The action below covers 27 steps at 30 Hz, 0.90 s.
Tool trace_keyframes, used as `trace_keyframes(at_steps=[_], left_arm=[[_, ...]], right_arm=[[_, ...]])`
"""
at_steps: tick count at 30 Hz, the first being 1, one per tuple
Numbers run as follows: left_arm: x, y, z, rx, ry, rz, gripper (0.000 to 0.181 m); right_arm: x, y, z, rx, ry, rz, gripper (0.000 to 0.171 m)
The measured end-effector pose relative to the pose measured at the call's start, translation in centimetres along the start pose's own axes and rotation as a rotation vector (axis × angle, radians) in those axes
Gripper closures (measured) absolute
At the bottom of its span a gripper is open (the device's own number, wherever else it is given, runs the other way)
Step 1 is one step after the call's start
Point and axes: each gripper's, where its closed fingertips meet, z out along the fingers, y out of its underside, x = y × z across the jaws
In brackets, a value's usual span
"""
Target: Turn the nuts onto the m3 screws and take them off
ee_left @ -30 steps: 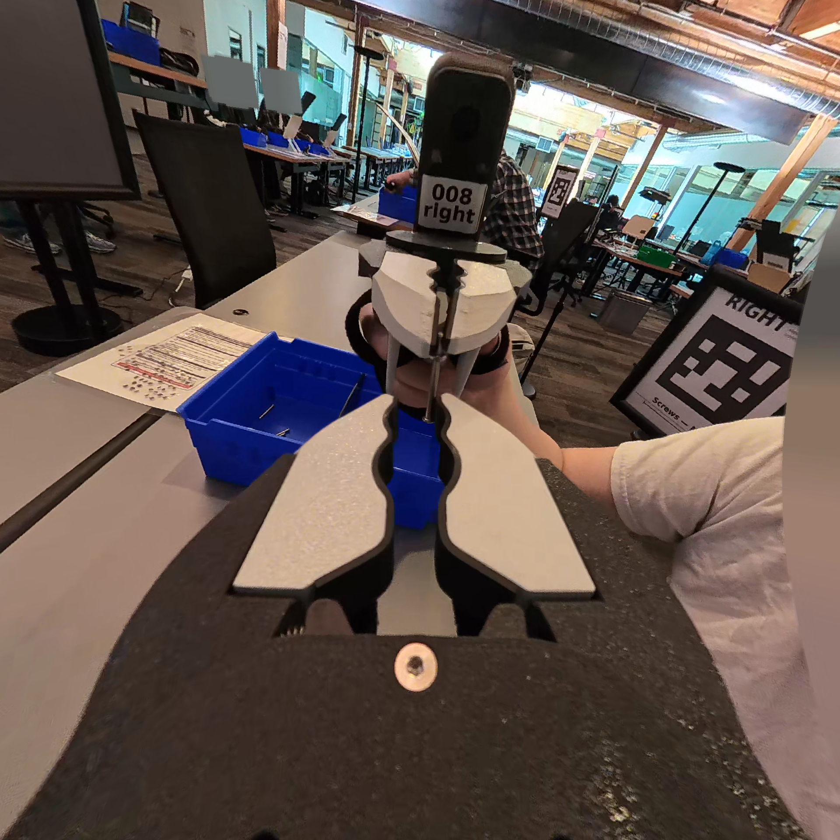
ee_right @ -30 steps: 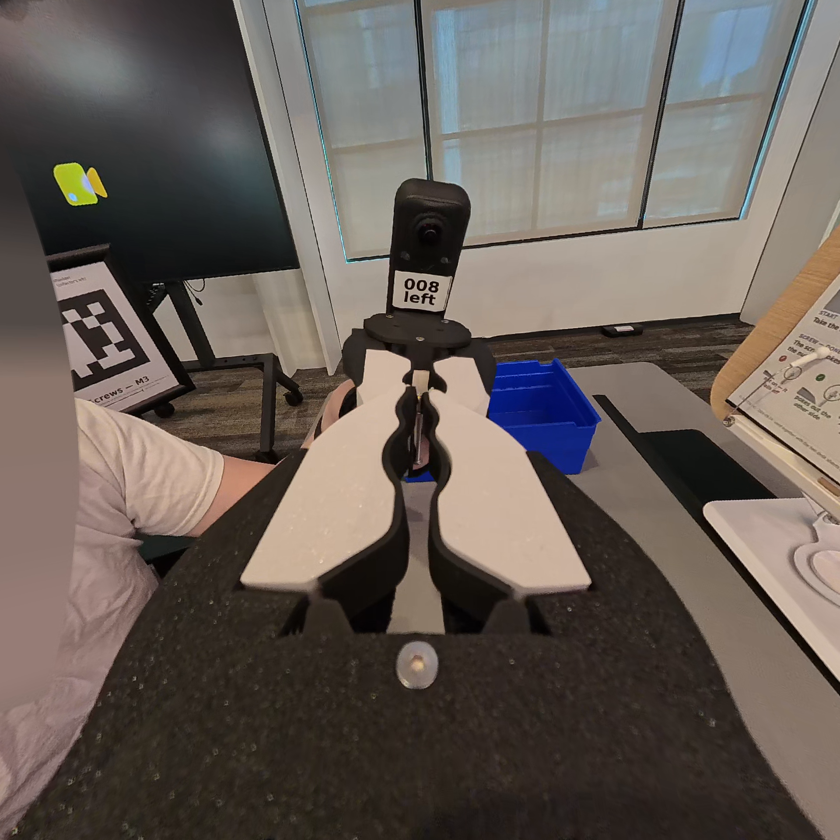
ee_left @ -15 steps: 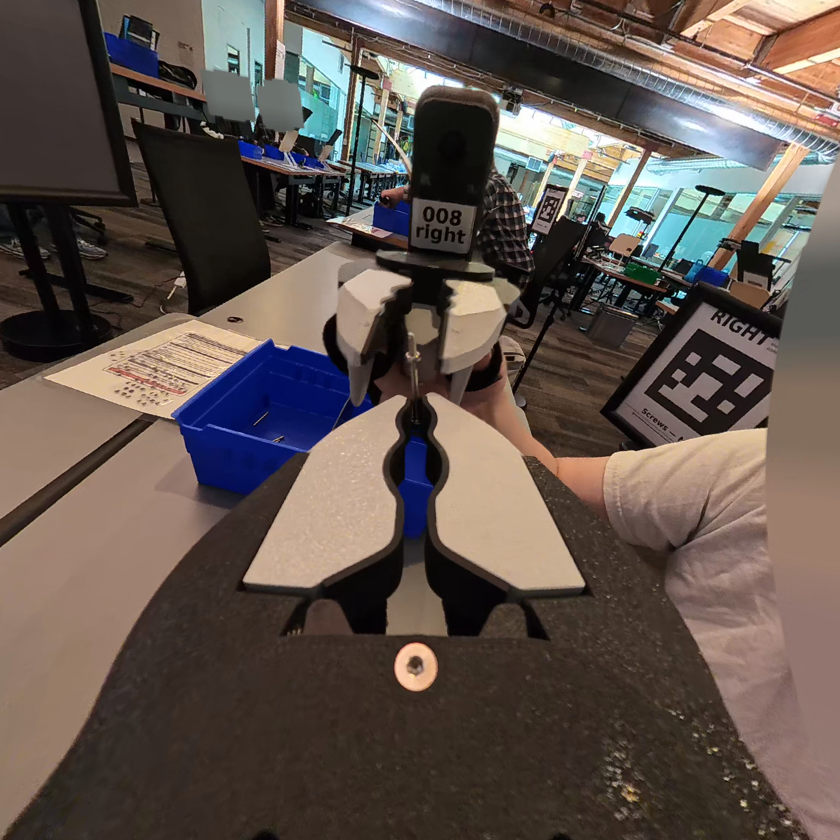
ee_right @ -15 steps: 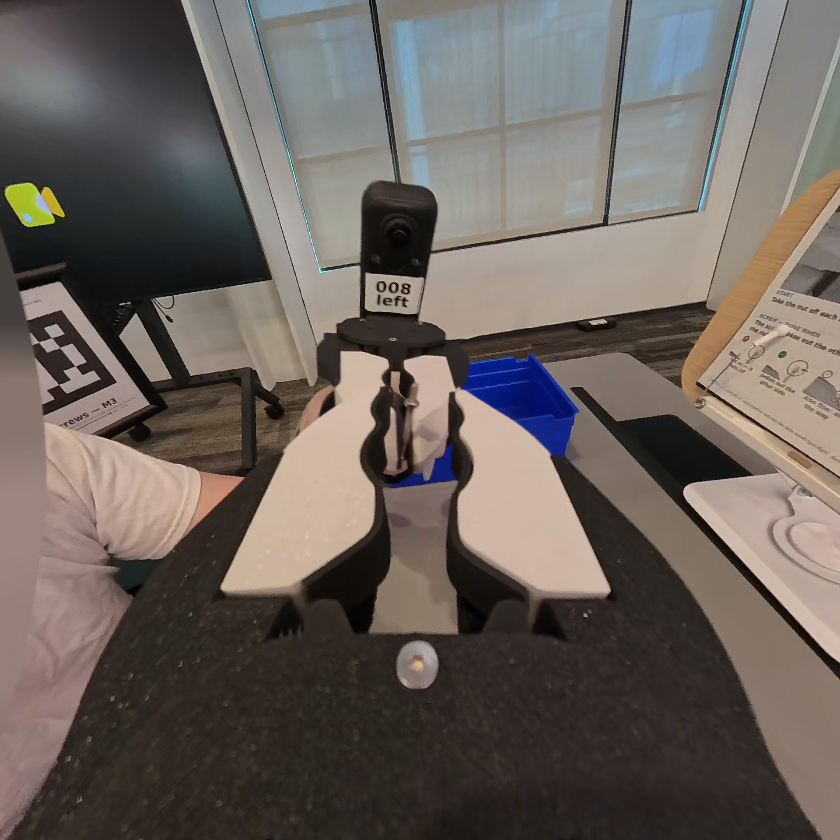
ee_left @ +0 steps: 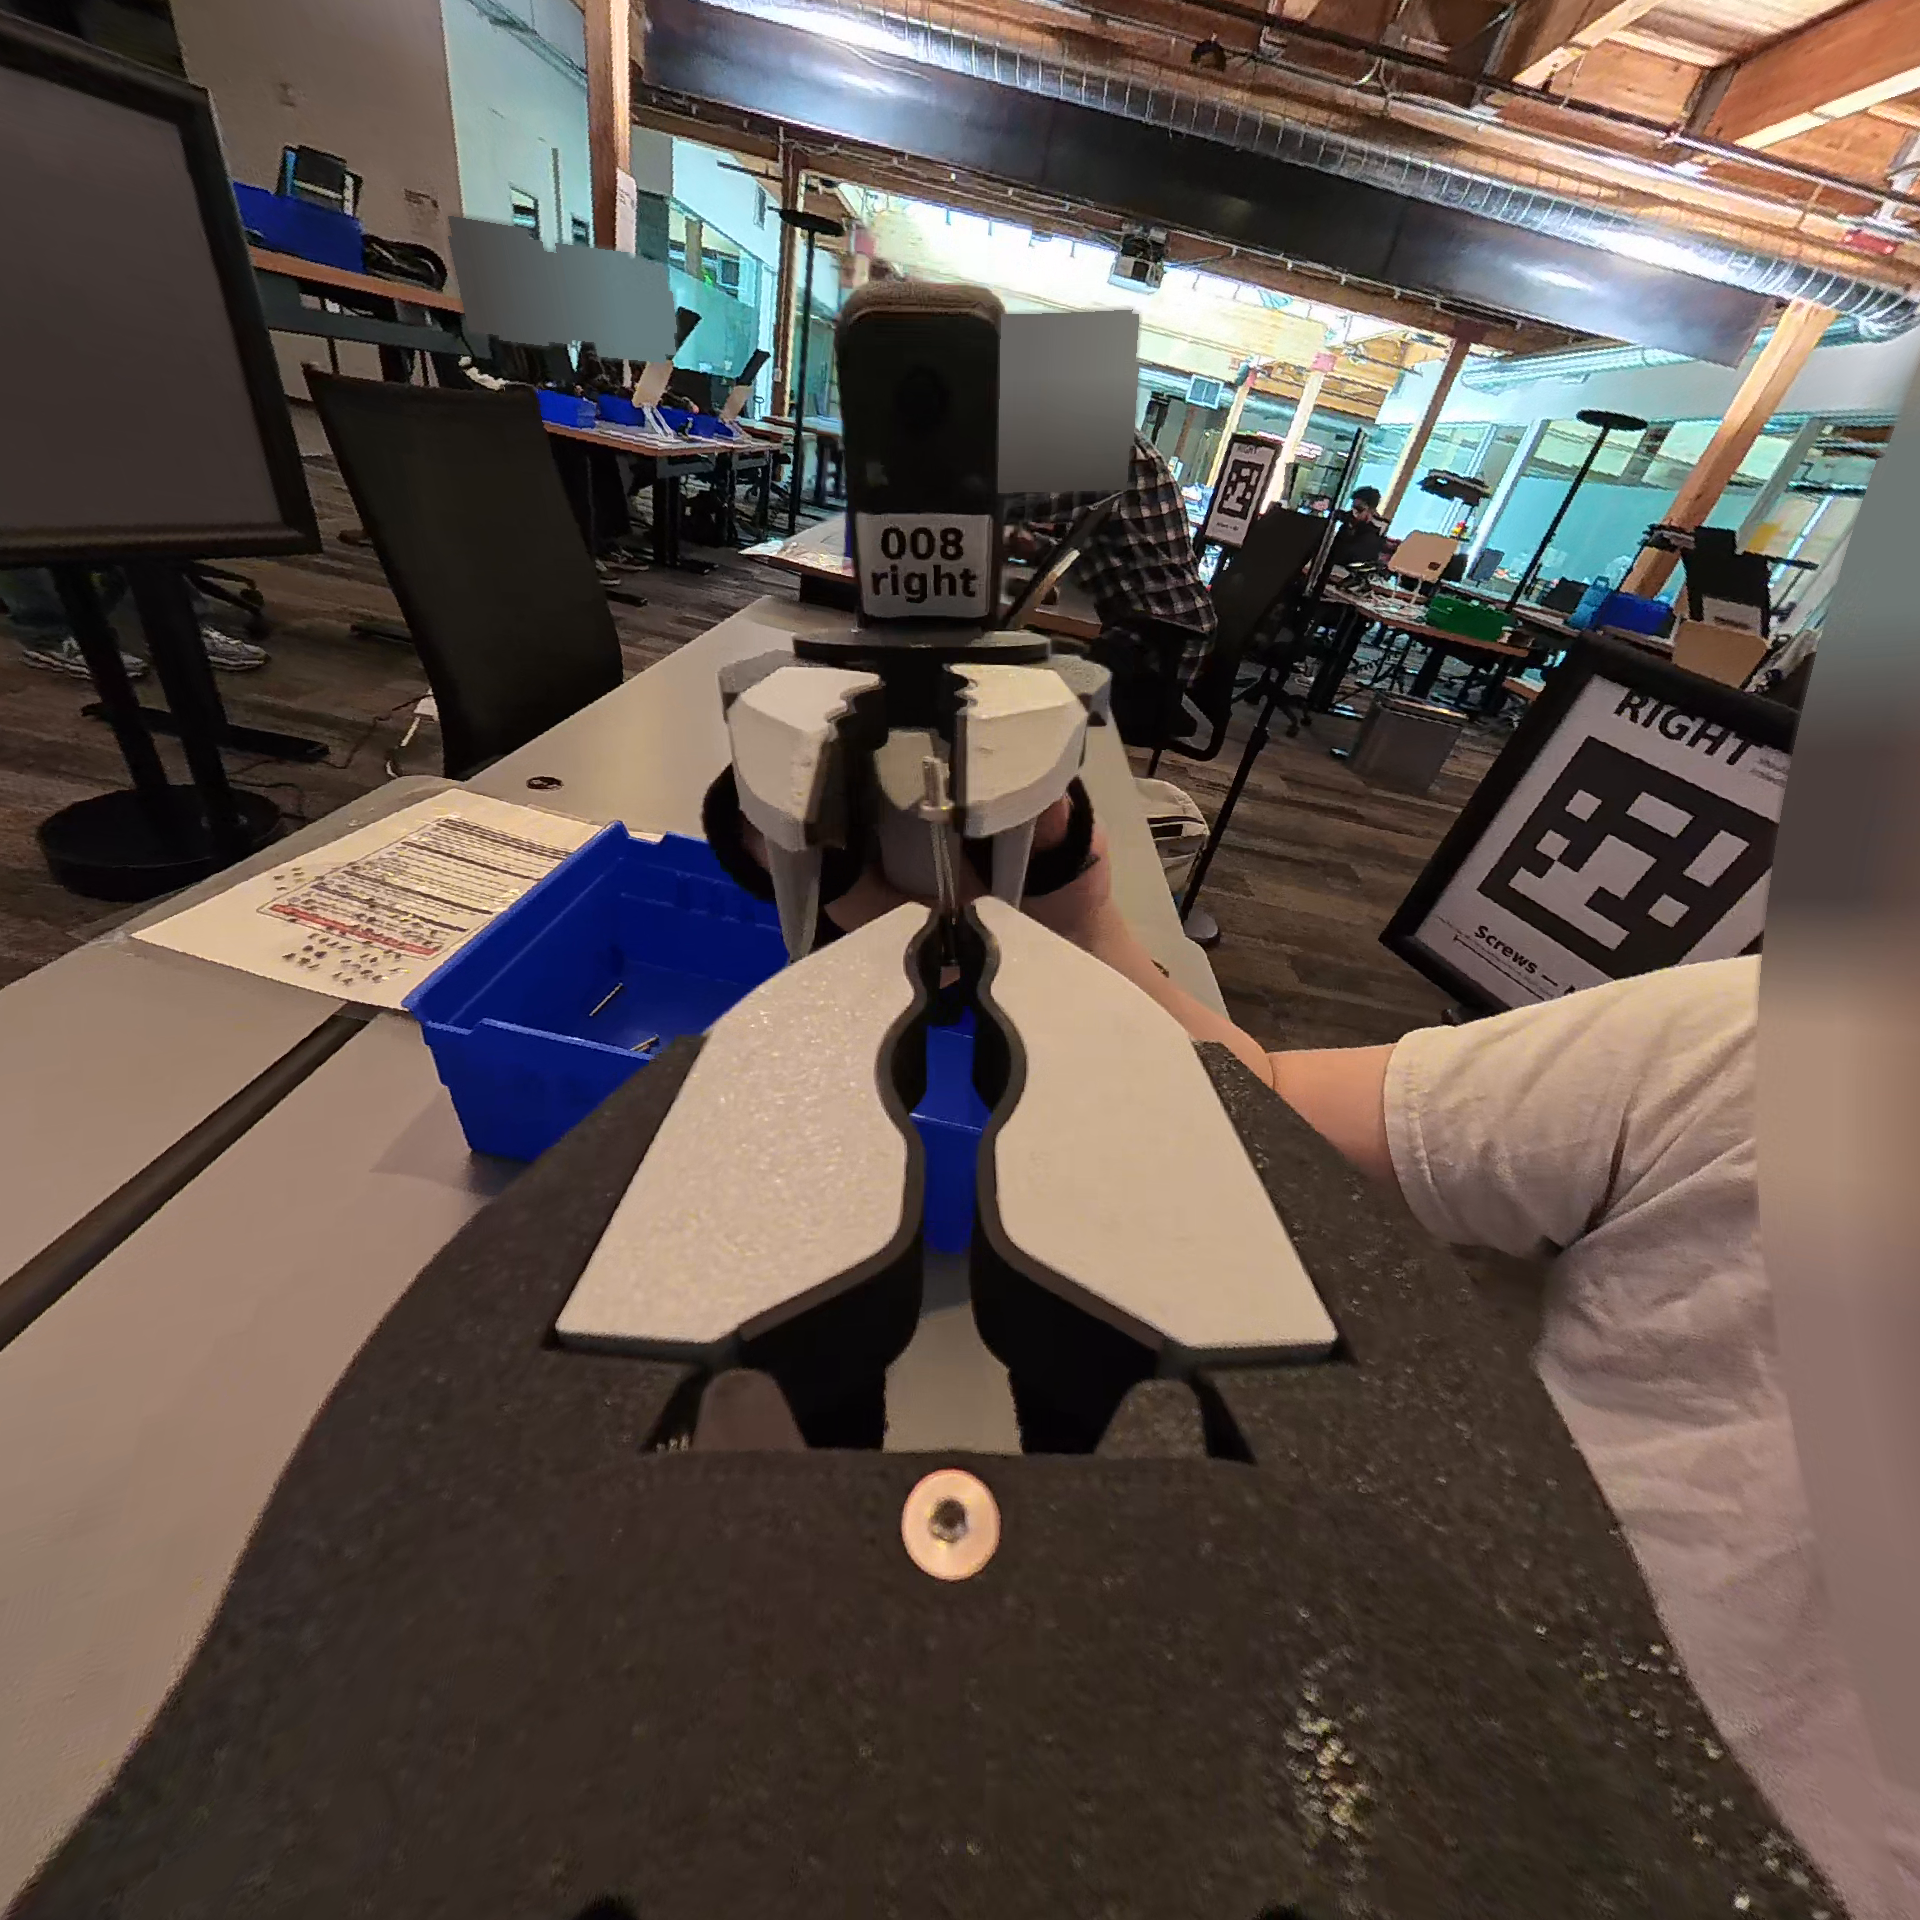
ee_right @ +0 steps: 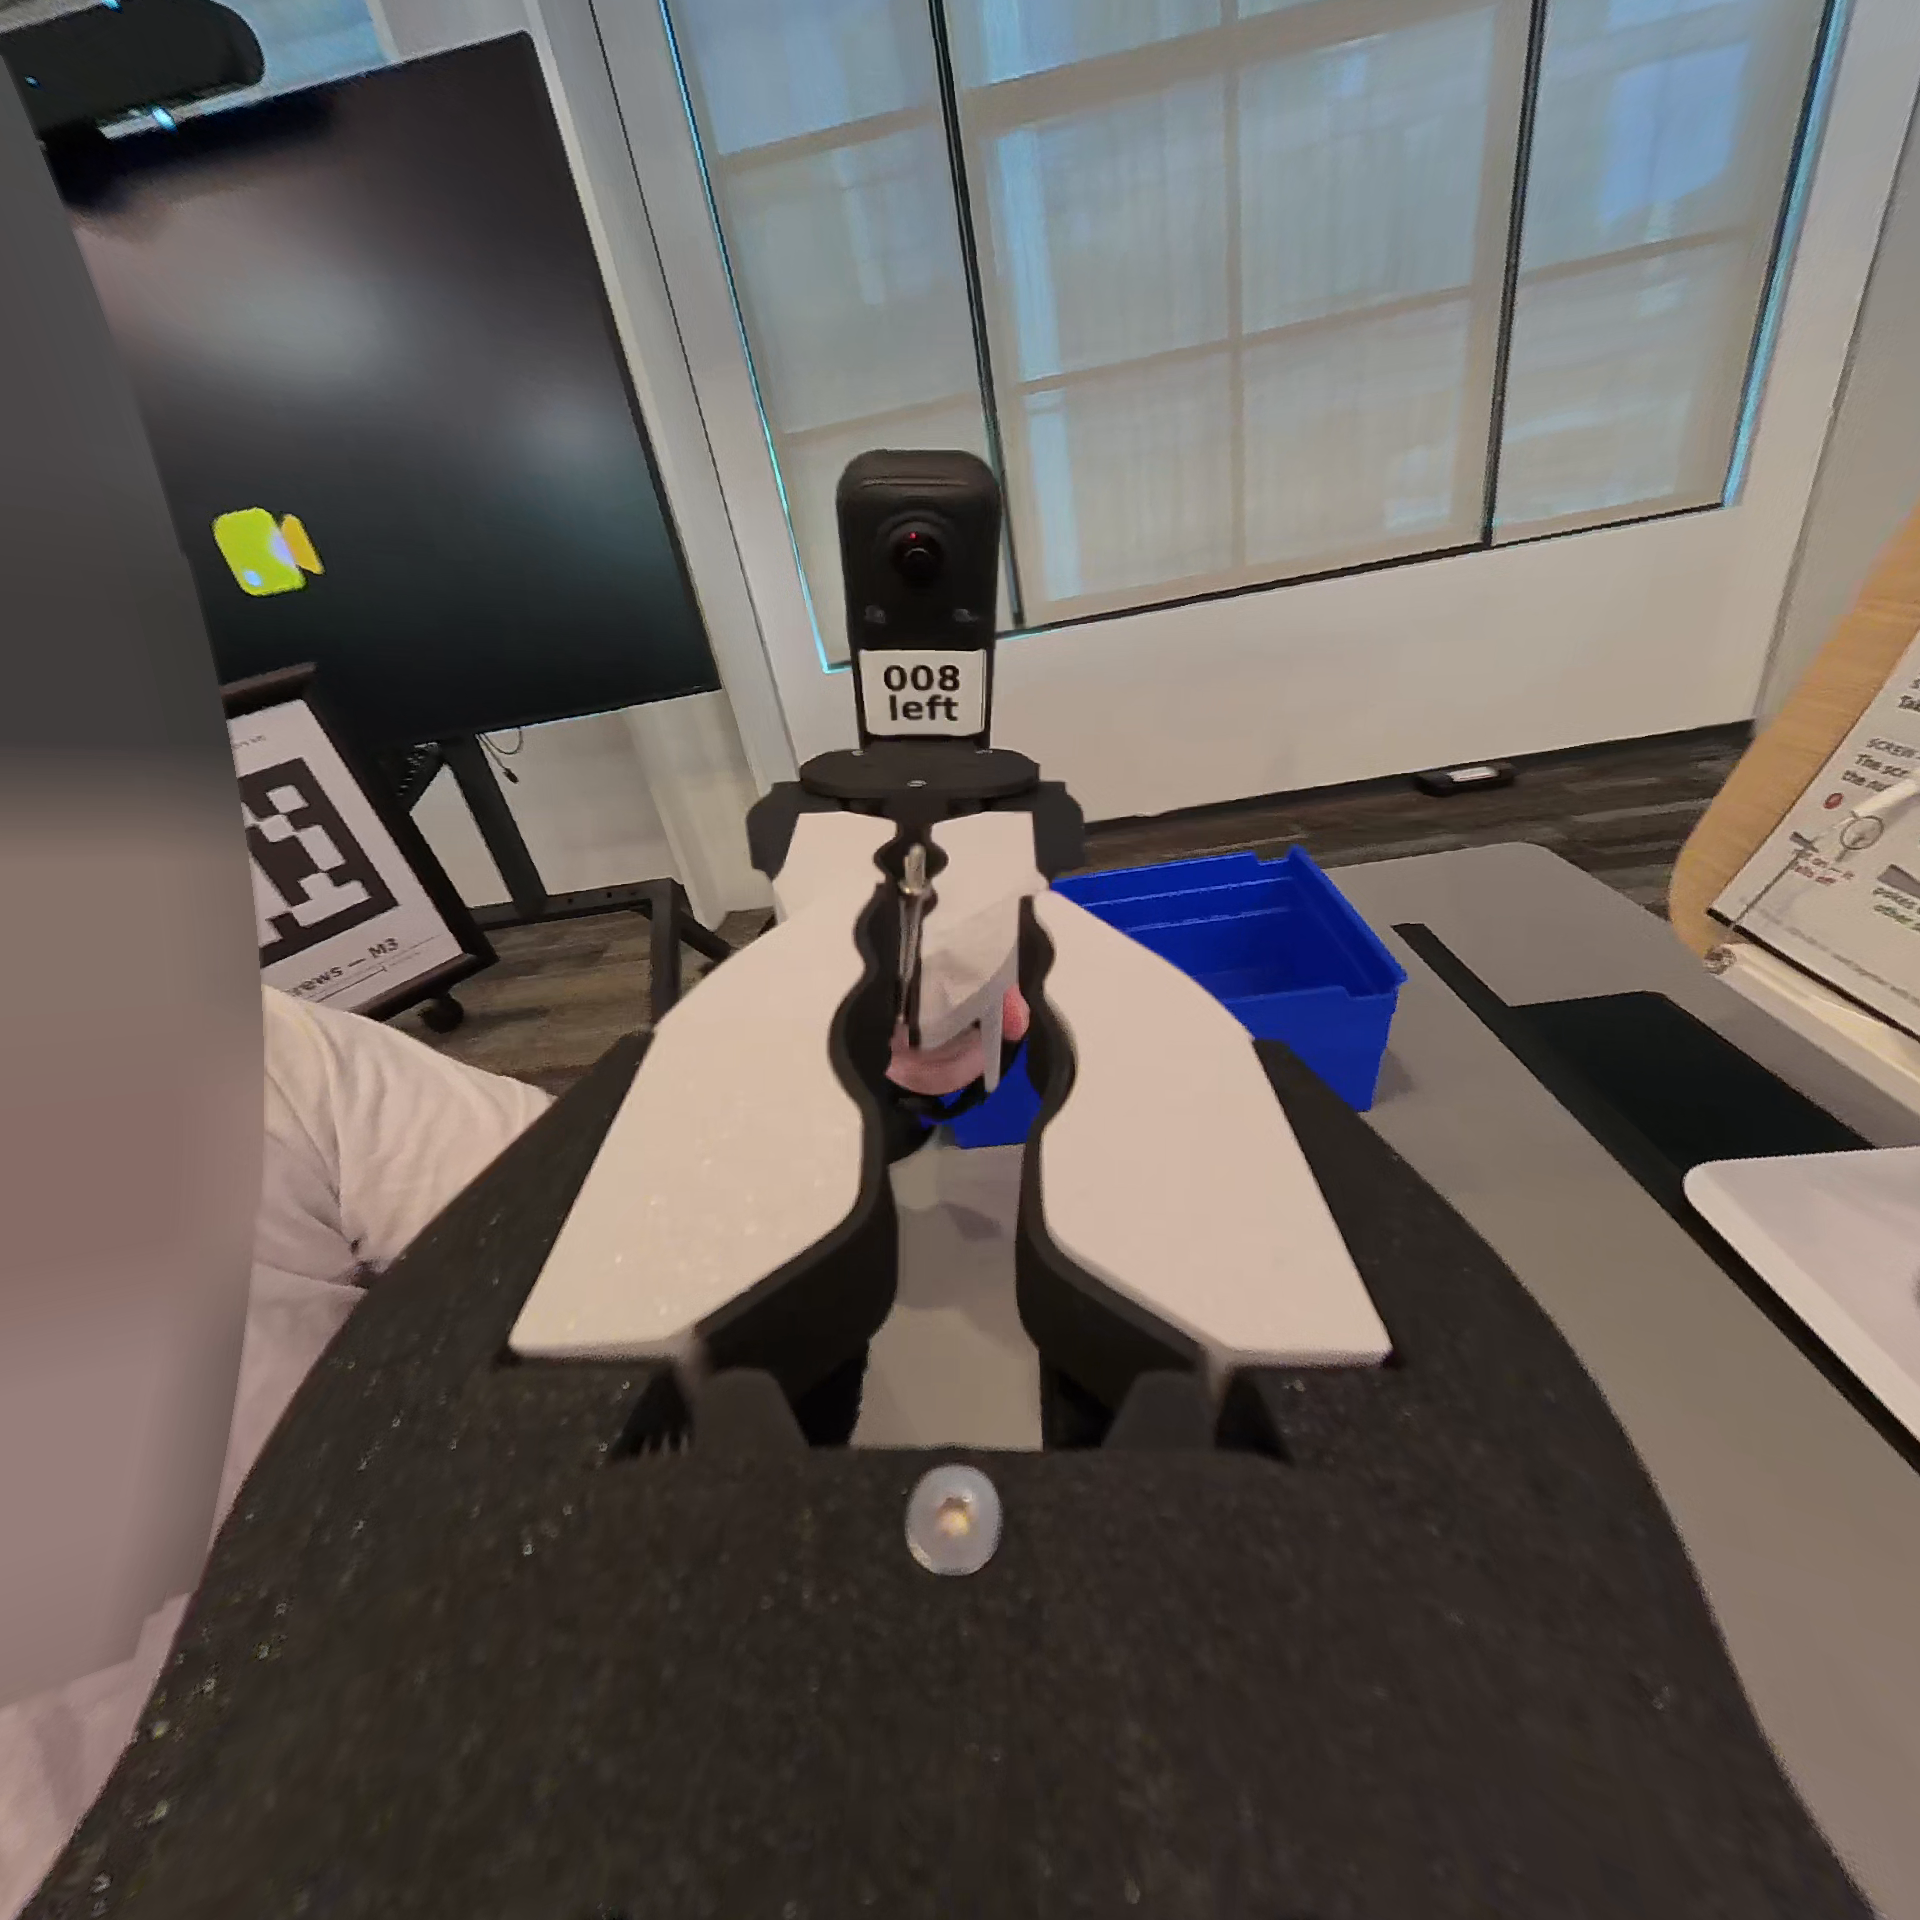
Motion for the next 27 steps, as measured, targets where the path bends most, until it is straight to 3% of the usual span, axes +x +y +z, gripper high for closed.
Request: trace_keyframes(at_steps=[13,20,27], left_arm=[[1.3,-0.4,-0.3,0.017,0.071,0.021,0.179],[1.5,-0.1,0.1,0.002,0.082,0.025,0.179],[1.1,-0.6,-0.6,0.025,0.057,0.022,0.179]], right_arm=[[-0.5,-0.2,-0.3,0.008,-0.049,0.027,0.155],[-1.6,-0.4,0.7,0.021,-0.049,-0.007,0.147],[-0.9,-1.3,-1.0,0.057,-0.068,0.032,0.15]])
